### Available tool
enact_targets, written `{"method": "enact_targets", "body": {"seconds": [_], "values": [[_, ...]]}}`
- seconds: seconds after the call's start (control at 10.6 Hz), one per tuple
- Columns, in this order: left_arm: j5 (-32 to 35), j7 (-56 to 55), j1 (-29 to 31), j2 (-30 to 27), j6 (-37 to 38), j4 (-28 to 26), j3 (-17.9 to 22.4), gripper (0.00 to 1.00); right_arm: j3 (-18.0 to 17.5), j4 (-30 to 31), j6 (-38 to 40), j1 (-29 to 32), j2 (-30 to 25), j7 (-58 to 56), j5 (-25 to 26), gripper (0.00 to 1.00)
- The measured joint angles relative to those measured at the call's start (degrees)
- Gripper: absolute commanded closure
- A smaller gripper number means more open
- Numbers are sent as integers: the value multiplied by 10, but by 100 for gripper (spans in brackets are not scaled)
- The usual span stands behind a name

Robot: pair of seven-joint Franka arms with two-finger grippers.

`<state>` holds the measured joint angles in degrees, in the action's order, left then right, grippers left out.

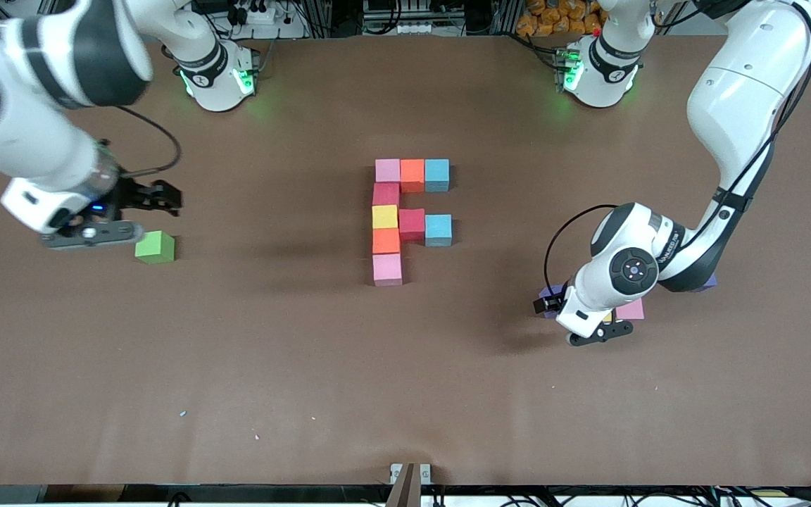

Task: Arrange 11 blocks into digit 3
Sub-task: 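Grasp the purple cube with the left gripper while the right gripper retracts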

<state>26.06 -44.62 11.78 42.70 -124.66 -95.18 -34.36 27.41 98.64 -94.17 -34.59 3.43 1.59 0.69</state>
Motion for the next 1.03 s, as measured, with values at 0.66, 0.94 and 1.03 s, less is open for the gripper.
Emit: {"method": "enact_targets", "body": {"seconds": [0.66, 0.94, 1.03], "values": [[0, -19, 1, 16, -1, 0, 2, 36, -278, -61, 81, 289, -41, 1, 2, 0], [0, -68, 0, 16, -2, 2, 0, 100, -278, -56, 87, 298, -42, 3, 2, 0], [0, -81, -2, 16, -2, 4, 0, 100, -279, -55, 87, 300, -42, 3, -1, 0]]}}
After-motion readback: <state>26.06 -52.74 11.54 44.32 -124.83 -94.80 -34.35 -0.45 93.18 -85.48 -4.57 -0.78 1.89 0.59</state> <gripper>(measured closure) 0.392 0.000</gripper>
